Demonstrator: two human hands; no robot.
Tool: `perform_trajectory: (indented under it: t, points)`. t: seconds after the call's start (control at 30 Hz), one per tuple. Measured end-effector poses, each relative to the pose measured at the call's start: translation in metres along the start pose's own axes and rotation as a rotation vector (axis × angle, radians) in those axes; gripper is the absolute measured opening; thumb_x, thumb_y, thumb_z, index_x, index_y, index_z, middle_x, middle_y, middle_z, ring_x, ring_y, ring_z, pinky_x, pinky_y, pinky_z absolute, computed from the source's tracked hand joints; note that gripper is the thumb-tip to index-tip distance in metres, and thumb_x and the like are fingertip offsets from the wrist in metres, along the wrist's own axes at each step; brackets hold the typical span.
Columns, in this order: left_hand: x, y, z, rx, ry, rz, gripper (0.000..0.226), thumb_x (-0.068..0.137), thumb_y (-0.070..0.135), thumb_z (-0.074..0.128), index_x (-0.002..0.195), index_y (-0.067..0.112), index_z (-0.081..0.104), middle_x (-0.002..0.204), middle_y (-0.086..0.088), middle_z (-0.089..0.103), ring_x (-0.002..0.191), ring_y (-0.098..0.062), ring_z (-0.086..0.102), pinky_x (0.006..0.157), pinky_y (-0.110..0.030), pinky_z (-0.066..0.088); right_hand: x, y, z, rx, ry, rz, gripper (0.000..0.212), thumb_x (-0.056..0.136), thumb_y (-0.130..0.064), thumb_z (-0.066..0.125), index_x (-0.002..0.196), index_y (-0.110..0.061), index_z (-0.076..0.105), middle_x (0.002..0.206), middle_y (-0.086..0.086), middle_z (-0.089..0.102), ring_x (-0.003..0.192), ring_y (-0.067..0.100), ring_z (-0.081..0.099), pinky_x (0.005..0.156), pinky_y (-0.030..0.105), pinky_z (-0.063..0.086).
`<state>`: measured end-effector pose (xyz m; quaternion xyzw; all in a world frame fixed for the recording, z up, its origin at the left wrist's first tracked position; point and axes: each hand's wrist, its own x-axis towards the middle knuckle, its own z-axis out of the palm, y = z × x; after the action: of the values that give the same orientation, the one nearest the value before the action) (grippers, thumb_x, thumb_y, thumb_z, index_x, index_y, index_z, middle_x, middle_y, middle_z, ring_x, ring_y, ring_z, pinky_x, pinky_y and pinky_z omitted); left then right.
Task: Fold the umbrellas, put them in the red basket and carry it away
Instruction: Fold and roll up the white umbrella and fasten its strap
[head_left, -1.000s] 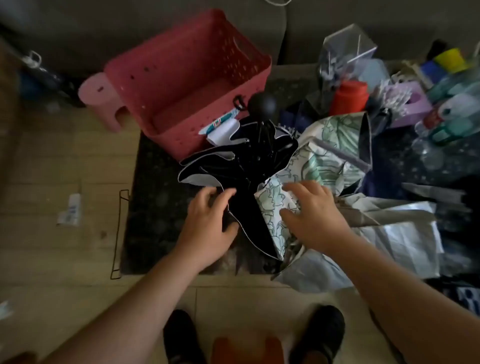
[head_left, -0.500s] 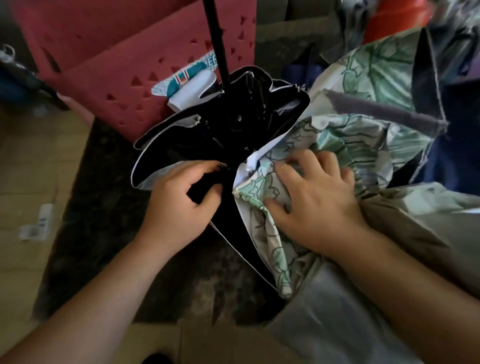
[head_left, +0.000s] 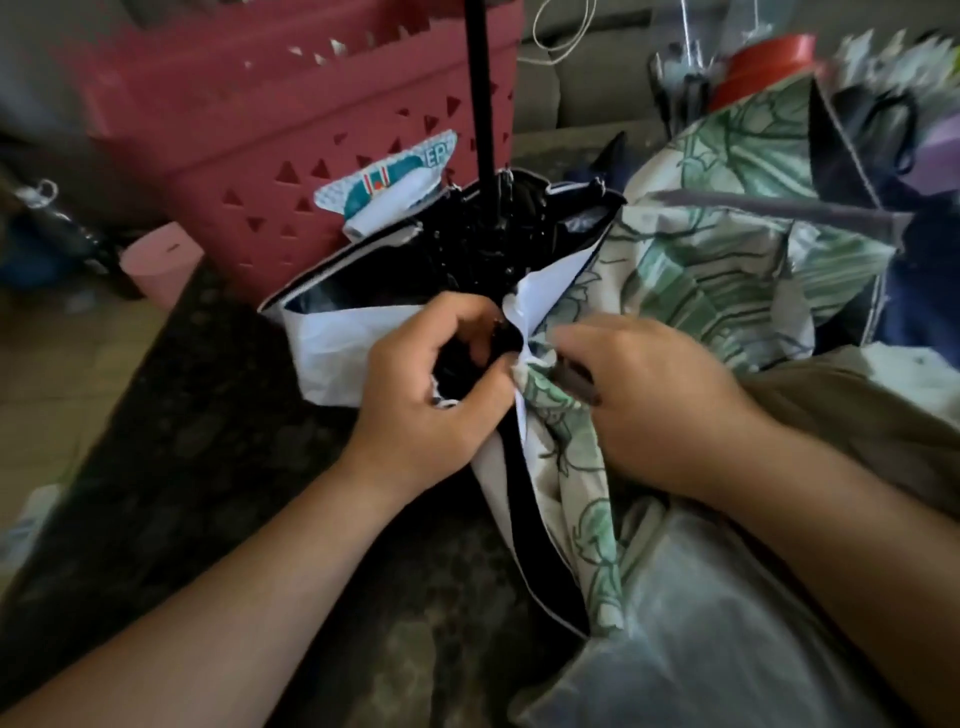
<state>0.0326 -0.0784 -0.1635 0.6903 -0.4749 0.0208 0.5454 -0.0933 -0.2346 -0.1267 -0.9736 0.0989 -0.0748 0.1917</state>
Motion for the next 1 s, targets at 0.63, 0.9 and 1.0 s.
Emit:
perform_trajectory:
  t: [0.63, 0.9, 1.0]
  points:
    - [-0.038, 0.059, -0.043, 0.182, 0.031, -0.389, 0.033, 0.098, 0.039, 0.071, 0.129, 0.037, 0.061, 0.109, 0.026, 0.065, 0.097, 0.02, 0.057, 0.078, -0.002, 0.042, -0.043, 0.007, -0.041, 0.073, 0.318, 0.241, 0.039, 0.101, -0.039, 0.058, 0.138, -0.029, 0.06, 0.126, 0.003, 0.064, 0.119, 0.029, 0.055, 0.101, 0.043, 0.046]
    - [-0.041, 0.052, -0.047, 0.361, -0.114, -0.398, 0.047, 0.095, 0.037, 0.062, 0.141, 0.029, 0.059, 0.131, 0.008, 0.068, 0.123, -0.011, 0.062, 0.106, -0.037, 0.052, -0.059, -0.059, -0.012, -0.163, 0.127, -0.02, 0.05, 0.081, -0.064, 0.055, 0.13, -0.051, 0.057, 0.149, -0.013, 0.039, 0.138, 0.028, 0.034, 0.109, 0.055, 0.037]
    - [-0.043, 0.049, -0.05, 0.377, -0.06, -0.521, 0.04, 0.096, 0.026, 0.063, 0.136, 0.025, 0.063, 0.127, 0.003, 0.071, 0.117, -0.017, 0.065, 0.103, -0.042, 0.054, -0.06, -0.016, -0.02, -0.214, 0.088, 0.243, 0.037, 0.087, -0.049, 0.056, 0.123, -0.046, 0.063, 0.147, -0.008, 0.043, 0.139, 0.032, 0.033, 0.113, 0.059, 0.031]
